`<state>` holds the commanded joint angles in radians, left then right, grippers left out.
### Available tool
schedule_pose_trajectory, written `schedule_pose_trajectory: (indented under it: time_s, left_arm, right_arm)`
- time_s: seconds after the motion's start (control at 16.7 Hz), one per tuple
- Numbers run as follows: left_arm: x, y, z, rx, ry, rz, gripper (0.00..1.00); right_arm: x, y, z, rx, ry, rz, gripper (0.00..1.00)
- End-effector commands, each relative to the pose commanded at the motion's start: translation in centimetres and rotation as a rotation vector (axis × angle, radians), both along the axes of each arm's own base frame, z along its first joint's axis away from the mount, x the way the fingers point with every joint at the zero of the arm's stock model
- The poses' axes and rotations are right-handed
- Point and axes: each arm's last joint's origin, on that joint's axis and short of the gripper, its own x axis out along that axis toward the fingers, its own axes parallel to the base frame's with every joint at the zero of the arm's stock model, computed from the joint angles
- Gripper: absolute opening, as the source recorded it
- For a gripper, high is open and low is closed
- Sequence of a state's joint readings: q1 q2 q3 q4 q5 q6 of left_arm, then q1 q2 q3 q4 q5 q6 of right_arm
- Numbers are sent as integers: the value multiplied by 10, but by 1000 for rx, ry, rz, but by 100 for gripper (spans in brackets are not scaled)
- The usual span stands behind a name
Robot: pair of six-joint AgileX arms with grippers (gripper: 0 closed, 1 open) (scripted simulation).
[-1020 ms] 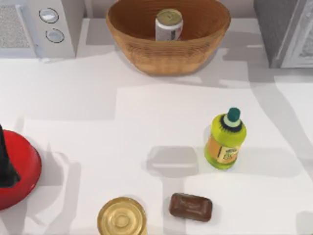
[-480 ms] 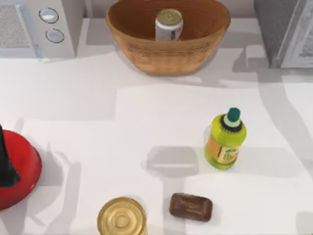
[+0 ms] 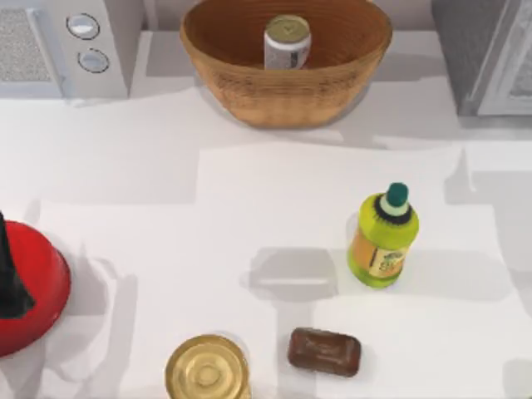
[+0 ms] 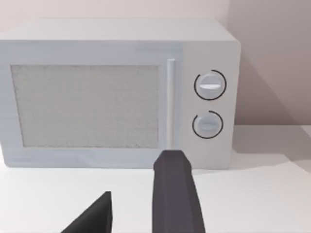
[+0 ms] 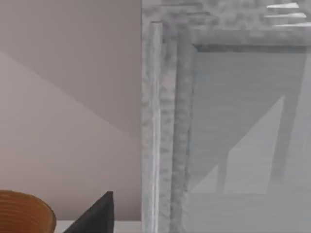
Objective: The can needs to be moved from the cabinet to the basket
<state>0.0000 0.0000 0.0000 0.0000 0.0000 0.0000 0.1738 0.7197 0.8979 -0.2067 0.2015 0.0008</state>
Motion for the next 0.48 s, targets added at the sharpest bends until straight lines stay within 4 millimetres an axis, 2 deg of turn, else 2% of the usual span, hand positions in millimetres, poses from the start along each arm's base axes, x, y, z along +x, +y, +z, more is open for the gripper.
schedule_pose_trajectory:
  time_s: [0.24, 0.48]
  left_arm:
    - [0, 0, 0, 0, 0, 0, 100]
    - [0, 0, 0, 0, 0, 0, 100]
  right_arm:
    - [-33, -14, -86, 6, 2, 8, 100]
    - [-47, -20, -164, 11, -7, 16, 100]
